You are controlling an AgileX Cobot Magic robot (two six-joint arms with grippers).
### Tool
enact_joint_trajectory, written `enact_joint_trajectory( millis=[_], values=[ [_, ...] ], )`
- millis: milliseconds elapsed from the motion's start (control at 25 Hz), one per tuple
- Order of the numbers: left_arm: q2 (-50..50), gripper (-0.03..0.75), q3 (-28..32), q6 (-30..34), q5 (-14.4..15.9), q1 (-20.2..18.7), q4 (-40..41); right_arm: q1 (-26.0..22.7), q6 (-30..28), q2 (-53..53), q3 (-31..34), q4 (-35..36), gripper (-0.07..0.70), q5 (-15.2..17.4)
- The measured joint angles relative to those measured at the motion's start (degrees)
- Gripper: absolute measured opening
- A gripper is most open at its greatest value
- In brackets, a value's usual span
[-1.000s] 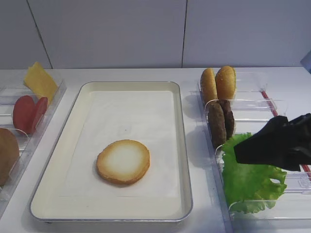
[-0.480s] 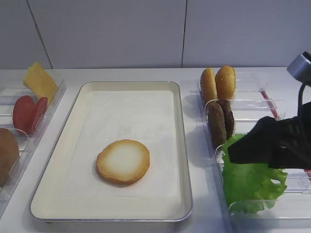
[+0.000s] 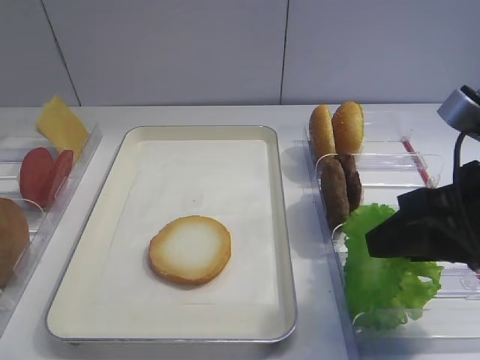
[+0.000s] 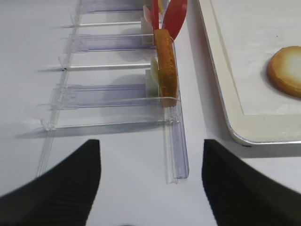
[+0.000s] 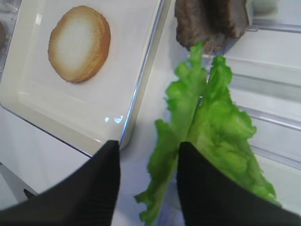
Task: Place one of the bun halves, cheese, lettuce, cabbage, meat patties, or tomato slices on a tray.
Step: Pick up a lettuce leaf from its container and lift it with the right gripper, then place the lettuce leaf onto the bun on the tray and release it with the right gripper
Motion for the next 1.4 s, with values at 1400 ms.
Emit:
enact_joint_trajectory(
  millis=[1400],
  values=[
    [0.0,0.432,0.0,0.0,0.0,0.0,0.0,0.0,7.4,-10.1,-11.9,-1.0,0.044,10.4]
  ],
)
